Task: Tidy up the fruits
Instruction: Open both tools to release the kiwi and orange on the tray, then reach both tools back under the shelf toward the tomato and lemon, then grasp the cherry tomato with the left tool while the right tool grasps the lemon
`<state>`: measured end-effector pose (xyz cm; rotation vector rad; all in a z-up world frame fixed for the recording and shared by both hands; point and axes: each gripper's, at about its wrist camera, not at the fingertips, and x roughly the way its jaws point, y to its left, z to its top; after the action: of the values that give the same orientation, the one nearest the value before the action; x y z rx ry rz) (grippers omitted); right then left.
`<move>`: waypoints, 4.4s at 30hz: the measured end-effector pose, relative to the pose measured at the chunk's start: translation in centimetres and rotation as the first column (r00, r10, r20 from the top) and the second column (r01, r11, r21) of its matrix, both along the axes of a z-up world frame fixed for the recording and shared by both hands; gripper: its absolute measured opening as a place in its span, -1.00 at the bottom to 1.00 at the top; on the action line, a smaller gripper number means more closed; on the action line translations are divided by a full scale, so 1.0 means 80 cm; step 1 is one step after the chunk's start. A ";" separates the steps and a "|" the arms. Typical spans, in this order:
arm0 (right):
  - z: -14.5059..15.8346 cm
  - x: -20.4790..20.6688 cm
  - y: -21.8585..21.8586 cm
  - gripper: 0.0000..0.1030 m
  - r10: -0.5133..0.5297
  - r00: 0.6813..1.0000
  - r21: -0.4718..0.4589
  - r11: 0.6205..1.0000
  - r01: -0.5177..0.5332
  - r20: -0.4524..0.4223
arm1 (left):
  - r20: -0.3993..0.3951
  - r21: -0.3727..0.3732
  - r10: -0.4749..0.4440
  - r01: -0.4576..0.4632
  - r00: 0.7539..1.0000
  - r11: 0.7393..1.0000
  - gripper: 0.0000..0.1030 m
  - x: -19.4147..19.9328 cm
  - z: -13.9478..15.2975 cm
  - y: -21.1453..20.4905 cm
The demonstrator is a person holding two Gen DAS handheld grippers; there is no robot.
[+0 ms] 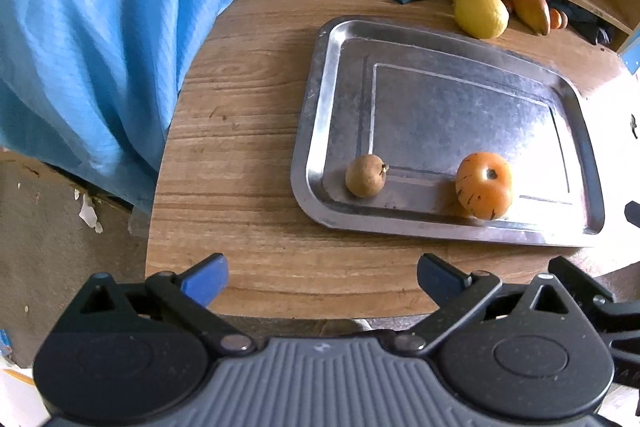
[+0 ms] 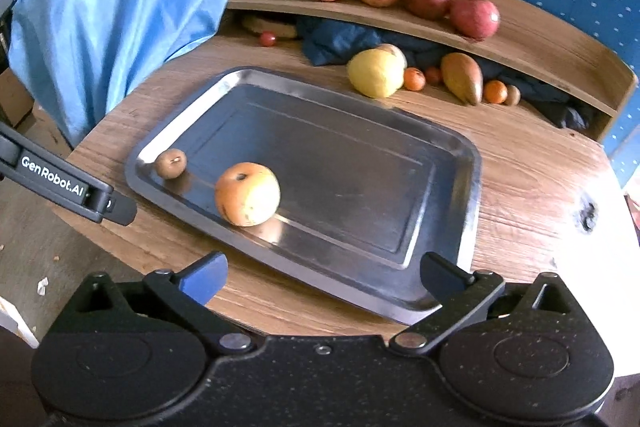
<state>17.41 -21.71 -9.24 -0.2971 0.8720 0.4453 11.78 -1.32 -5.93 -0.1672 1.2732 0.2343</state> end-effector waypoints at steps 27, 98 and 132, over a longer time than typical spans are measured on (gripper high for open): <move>0.006 0.050 0.010 0.99 -0.059 0.998 0.013 0.998 0.058 0.036 | 0.000 0.018 0.019 -0.019 1.000 1.000 0.99 0.055 -0.003 0.035; -0.037 0.288 0.096 0.92 -0.289 0.957 0.101 0.951 0.291 -0.029 | 0.266 -0.012 -0.042 0.047 0.963 0.999 0.66 0.325 -0.062 0.111; -0.056 0.302 0.091 0.50 -0.343 0.936 0.121 0.929 0.350 -0.076 | 0.311 -0.080 -0.027 0.055 0.950 0.995 -0.58 0.345 -0.060 0.115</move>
<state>41.57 -14.46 -13.76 -0.0044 0.9209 0.1798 39.39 7.87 -10.74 -0.2430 0.9730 0.1101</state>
